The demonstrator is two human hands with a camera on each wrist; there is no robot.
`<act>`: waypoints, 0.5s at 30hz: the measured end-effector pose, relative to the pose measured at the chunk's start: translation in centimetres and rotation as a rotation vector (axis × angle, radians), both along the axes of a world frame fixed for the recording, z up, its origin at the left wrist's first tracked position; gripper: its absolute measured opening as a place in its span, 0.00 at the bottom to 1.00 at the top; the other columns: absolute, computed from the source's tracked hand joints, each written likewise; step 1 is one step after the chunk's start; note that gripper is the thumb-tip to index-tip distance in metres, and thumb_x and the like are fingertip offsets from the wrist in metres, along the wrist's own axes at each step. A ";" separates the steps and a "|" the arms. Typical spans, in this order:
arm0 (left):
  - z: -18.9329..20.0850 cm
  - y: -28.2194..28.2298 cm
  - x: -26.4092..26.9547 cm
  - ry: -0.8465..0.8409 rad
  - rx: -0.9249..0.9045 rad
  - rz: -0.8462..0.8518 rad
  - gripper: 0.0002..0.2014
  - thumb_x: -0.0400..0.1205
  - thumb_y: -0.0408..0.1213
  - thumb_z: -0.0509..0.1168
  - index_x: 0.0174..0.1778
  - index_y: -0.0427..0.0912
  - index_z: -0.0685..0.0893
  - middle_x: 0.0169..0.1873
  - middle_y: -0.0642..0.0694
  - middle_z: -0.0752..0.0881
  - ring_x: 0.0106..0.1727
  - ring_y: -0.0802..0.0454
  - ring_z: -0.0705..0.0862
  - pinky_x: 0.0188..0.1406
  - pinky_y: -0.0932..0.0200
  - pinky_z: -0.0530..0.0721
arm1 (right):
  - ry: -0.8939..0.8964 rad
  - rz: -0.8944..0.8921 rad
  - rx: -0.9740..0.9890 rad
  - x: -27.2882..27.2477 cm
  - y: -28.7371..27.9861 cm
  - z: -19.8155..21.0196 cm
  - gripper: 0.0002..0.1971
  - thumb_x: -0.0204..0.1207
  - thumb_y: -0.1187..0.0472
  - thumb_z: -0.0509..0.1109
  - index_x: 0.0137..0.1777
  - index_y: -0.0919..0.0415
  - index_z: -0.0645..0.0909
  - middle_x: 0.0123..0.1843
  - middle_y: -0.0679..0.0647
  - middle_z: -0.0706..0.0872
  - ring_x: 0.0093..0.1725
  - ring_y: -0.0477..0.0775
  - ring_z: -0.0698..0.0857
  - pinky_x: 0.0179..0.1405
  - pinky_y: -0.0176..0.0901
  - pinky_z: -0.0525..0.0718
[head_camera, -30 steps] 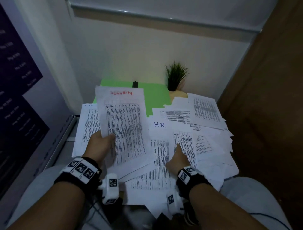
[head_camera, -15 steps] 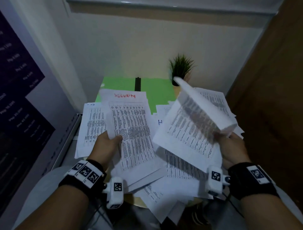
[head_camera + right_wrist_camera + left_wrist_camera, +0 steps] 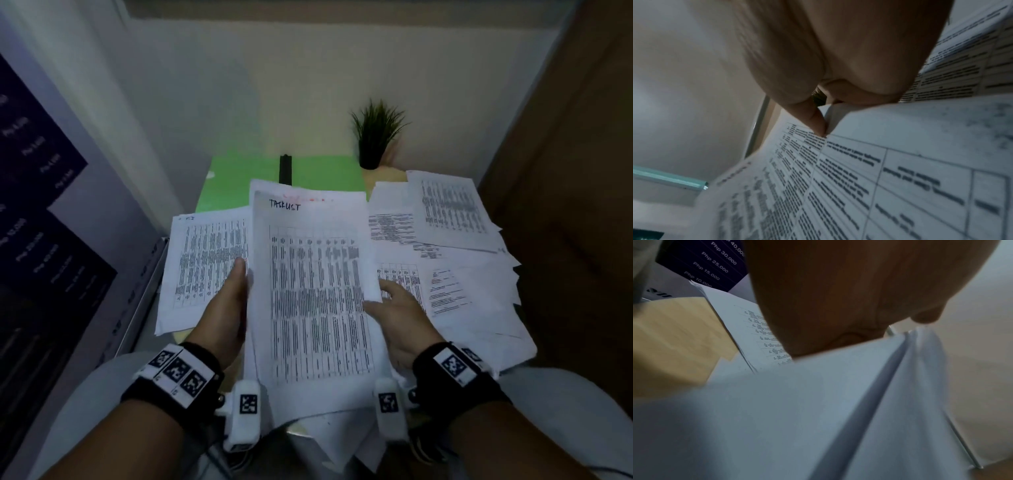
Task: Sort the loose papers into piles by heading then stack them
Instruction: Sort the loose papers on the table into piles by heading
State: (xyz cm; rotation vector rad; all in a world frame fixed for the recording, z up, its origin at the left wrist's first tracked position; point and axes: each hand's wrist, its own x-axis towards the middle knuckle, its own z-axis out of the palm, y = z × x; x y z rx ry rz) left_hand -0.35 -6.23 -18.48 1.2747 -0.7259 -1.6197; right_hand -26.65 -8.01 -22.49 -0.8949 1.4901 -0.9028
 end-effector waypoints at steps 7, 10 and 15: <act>0.7 0.4 -2.4 -0.472 -0.361 0.047 0.15 0.88 0.28 0.62 0.64 0.51 0.84 0.50 0.62 0.93 0.55 0.61 0.90 0.56 0.65 0.88 | 0.177 -0.038 -0.528 0.3 1.6 6.3 0.13 0.88 0.70 0.64 0.66 0.62 0.86 0.53 0.45 0.92 0.51 0.38 0.90 0.50 0.33 0.87; 2.4 0.8 -3.9 -0.441 -0.545 0.137 0.14 0.89 0.30 0.62 0.65 0.52 0.81 0.54 0.60 0.91 0.59 0.60 0.89 0.56 0.67 0.86 | 0.185 -0.049 -0.691 1.0 2.7 6.9 0.14 0.90 0.70 0.60 0.68 0.60 0.82 0.58 0.43 0.90 0.59 0.41 0.88 0.60 0.36 0.87; 0.9 0.8 -4.5 -0.530 -0.570 0.150 0.17 0.88 0.35 0.65 0.73 0.50 0.78 0.62 0.58 0.88 0.66 0.62 0.85 0.62 0.58 0.84 | 0.117 -0.061 -0.618 1.7 3.4 4.8 0.18 0.88 0.72 0.61 0.66 0.48 0.77 0.58 0.41 0.88 0.58 0.36 0.88 0.55 0.29 0.84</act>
